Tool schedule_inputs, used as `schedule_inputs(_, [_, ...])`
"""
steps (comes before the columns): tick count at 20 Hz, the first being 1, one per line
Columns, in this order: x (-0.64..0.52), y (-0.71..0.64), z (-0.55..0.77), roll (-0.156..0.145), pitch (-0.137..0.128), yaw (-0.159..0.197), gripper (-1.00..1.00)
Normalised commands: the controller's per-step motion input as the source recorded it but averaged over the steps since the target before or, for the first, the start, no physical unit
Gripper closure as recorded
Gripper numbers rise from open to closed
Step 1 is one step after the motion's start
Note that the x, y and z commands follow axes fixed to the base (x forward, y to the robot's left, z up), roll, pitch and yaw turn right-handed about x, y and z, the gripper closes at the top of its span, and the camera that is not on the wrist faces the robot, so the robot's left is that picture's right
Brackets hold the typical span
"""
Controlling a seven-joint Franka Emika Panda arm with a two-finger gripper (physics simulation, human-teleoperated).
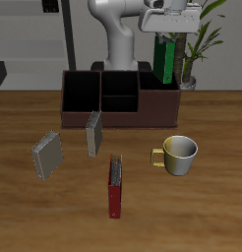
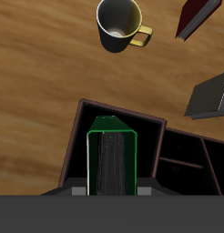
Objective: Place the green book into the back desk caddy's right compartment
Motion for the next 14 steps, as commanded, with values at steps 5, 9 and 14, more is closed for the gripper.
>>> schedule_inputs(5, [0.05,-0.01,-0.20,0.003,0.033,0.004,1.00])
schedule_inputs(9, [0.08,-0.03,-0.24,0.002,0.046,0.006,1.00])
schedule_inputs(14, [0.08,-0.02,-0.19,-0.001,0.037,0.005,1.00])
